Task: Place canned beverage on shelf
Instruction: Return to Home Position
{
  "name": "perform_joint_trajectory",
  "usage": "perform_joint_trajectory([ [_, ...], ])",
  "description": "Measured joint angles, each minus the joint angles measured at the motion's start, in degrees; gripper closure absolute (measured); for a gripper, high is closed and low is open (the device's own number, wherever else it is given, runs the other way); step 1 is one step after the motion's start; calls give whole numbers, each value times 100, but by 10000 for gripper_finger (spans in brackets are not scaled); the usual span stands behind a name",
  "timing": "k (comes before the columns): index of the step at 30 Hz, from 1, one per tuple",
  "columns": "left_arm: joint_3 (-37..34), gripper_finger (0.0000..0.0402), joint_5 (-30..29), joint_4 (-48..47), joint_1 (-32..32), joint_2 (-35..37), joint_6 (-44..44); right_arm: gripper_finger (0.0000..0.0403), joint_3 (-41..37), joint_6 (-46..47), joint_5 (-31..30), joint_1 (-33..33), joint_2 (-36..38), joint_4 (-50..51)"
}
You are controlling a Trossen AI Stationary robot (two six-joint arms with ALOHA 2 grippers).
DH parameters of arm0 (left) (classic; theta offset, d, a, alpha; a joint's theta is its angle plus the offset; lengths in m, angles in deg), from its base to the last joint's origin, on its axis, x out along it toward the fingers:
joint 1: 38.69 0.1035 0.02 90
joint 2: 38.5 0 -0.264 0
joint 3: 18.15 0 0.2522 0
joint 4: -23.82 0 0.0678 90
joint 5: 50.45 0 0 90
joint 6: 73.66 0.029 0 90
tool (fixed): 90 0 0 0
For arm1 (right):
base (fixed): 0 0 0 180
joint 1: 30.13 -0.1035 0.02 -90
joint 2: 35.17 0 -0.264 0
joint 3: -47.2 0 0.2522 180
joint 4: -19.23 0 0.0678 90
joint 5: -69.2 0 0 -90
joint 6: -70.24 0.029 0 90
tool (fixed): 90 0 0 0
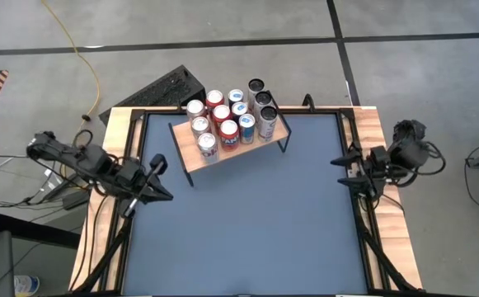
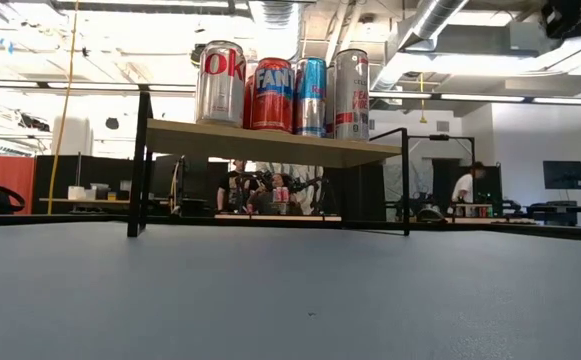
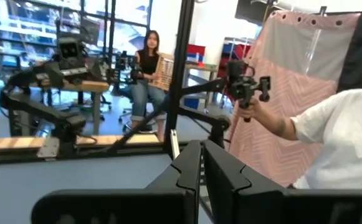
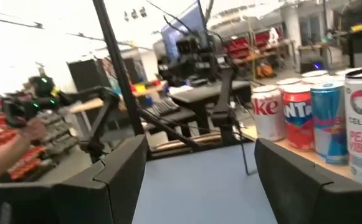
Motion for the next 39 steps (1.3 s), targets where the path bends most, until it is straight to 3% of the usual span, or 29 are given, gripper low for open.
perform_joint_trajectory([
  [4, -620, 394, -9, 766, -97, 38, -42, 110, -487, -40, 0, 0, 618, -54],
  [13, -2222, 394, -398, 2801, -279, 146, -357, 110, -1387, 424, -121, 7, 594, -152],
  [21, -3653, 394, -949, 4628, -476, 152, -465, 110, -2600, 457, -357, 13, 604, -1299],
  [28, -3727, 394, -1262, 4189, -476, 172, -721, 110, -2739, 114, -918, 11, 604, -1459],
  [39, -3731, 394, -1354, 4200, -474, 349, -756, 110, -2743, -1090, -939, 13, 604, -1393],
])
